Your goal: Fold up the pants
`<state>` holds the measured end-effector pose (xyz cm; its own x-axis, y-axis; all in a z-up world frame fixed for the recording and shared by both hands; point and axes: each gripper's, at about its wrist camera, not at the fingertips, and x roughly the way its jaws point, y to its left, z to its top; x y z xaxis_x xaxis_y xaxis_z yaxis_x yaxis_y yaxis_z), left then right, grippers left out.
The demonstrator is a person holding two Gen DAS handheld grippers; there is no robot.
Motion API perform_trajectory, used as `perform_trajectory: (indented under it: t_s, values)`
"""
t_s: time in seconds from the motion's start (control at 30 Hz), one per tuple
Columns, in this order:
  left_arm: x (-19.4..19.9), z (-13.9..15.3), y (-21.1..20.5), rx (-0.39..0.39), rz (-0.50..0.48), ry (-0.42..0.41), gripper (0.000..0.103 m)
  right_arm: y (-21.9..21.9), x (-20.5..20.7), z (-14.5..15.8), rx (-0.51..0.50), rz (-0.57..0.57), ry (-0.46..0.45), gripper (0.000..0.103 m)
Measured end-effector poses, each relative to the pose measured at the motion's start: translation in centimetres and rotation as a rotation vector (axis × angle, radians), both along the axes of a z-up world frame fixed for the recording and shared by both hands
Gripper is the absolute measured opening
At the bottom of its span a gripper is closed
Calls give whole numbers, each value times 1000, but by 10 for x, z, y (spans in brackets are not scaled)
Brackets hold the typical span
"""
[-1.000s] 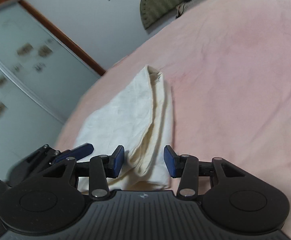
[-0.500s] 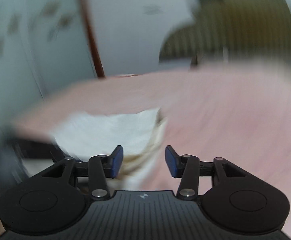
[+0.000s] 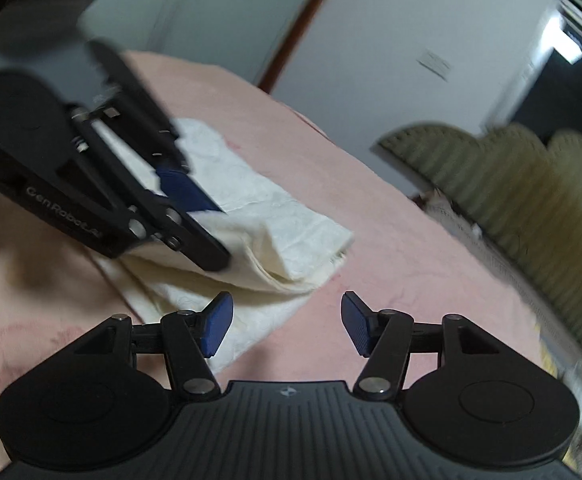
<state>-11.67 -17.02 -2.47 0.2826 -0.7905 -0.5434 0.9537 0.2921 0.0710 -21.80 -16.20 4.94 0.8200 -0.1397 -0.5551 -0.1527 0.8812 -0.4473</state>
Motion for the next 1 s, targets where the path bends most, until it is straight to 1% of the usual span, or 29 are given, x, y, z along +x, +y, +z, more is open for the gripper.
perform_trajectory:
  t_s: [0.07, 0.1, 0.13, 0.17, 0.2, 0.23, 0.27, 0.3, 0.37, 0.43, 0.47, 0.53, 0.6, 0.63, 0.67, 0.7, 0.73, 0.77, 0.8, 0.83, 0.9, 0.97, 1.0]
  values:
    - [0, -4, -5, 34, -11, -22, 20, 11, 9, -10, -102, 46, 14, 59]
    - [4, -3, -5, 34, -20, 1, 33, 13, 13, -17, -145, 65, 23, 59]
    - [8, -1, -4, 28, -15, 33, 35, 13, 19, -23, -163, 78, 23, 59]
    - [11, 2, 0, 16, -7, 52, 40, 10, 22, -27, -138, 78, 20, 59]
    - [11, 3, 4, 6, 9, 46, 51, 5, 25, -29, -95, 60, 21, 59]
    - [11, 4, 9, 2, 26, 19, 56, 0, 27, -30, -43, 25, 19, 59]
    - [9, 4, 13, 5, 40, -16, 65, -5, 28, -28, 11, -17, 6, 59]
    - [6, 4, 18, 7, 46, -50, 68, -10, 27, -26, 71, -57, -15, 59]
    - [2, 3, 27, 11, 31, -71, 68, -20, 26, -21, 227, -127, -56, 59]
    - [-2, 2, 34, 15, 23, -80, 68, -27, 28, -20, 332, -176, -68, 59]
    - [-4, 0, 36, 21, 16, -88, 68, -29, 30, -21, 365, -187, -60, 59]
    - [-9, -3, 35, 45, 6, -126, 68, -35, 37, -24, 411, -214, -12, 60]
    - [-11, -7, 31, 59, 24, -154, 68, -41, 40, -26, 474, -235, 37, 60]
    - [-11, -8, 29, 64, 32, -146, 68, -46, 41, -26, 520, -250, 45, 60]
    - [-12, -9, 28, 64, 35, -130, 68, -47, 39, -25, 539, -262, 33, 60]
    - [-13, -10, 27, 60, 31, -120, 68, -43, 37, -22, 511, -256, 17, 60]
    - [-16, -11, 26, 58, 16, -118, 69, -34, 37, -21, 429, -235, 5, 61]
    - [-20, -14, 23, 74, 9, -139, 69, -22, 36, -21, 311, -204, -3, 64]
    - [-25, -19, 20, 100, 7, -185, 69, -10, 35, -22, 190, -172, -16, 66]
    - [-29, -23, 17, 110, 3, -237, 69, 2, 35, -27, 60, -125, -25, 70]
    - [-37, -28, 14, 114, -33, -319, 67, 21, 32, -38, -165, -3, -28, 70]
    - [-41, -30, 14, 120, -74, -361, 64, 38, 26, -52, -356, 122, -29, 70]
    - [-41, -30, 14, 125, -81, -360, 62, 43, 24, -57, -420, 166, -34, 69]
